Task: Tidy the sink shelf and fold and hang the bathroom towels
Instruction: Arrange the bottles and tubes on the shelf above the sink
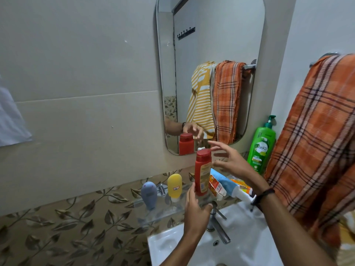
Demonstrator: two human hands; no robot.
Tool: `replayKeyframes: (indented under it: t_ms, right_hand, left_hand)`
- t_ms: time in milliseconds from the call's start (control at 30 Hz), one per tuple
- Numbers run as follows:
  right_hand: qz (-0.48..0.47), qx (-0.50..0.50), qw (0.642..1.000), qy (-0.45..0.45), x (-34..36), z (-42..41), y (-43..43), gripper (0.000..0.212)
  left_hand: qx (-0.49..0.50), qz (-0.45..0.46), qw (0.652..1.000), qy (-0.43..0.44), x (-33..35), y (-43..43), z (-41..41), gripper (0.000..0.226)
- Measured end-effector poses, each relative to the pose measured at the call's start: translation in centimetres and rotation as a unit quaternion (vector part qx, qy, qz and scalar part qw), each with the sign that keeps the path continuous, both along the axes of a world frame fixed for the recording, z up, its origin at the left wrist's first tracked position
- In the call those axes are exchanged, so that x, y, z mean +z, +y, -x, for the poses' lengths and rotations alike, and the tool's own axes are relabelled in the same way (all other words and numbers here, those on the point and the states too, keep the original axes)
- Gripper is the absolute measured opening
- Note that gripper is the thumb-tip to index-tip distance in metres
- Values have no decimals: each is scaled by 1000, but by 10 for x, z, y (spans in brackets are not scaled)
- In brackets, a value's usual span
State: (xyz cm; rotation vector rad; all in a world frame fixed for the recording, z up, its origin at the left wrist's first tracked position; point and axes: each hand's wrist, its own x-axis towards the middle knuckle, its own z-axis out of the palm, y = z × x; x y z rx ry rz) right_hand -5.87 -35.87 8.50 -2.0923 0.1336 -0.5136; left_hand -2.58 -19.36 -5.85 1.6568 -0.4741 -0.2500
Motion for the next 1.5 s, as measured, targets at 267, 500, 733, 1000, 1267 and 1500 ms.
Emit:
replayKeyframes:
  t_ms: [267,500,733,1000,1267,1500]
  right_hand:
    - [-8,-163,987,10,-78,36,-24,48]
    - [-5,-181,983,-1,-78,35,-27,39]
    - [38,-40,997,57,-51,3,-9,55]
    - [15,-47,998,34,-58,-18,3,37]
    - [23,-95,995,25,-61,-17,14,35]
    - [36,-65,995,63,-58,-9,3,43]
  left_hand:
    - [8,-20,1000,-5,5,-7,0,90]
    - [22,-28,999,-4,11,-12,3,89]
    - [35,-8,999,17,15,-16,-3,74]
    - [10,-34,999,27,19,-18,-8,85]
    - [16,-30,999,15,17,-18,-11,85]
    - [22,-25,999,8,17,-18,-10,86]
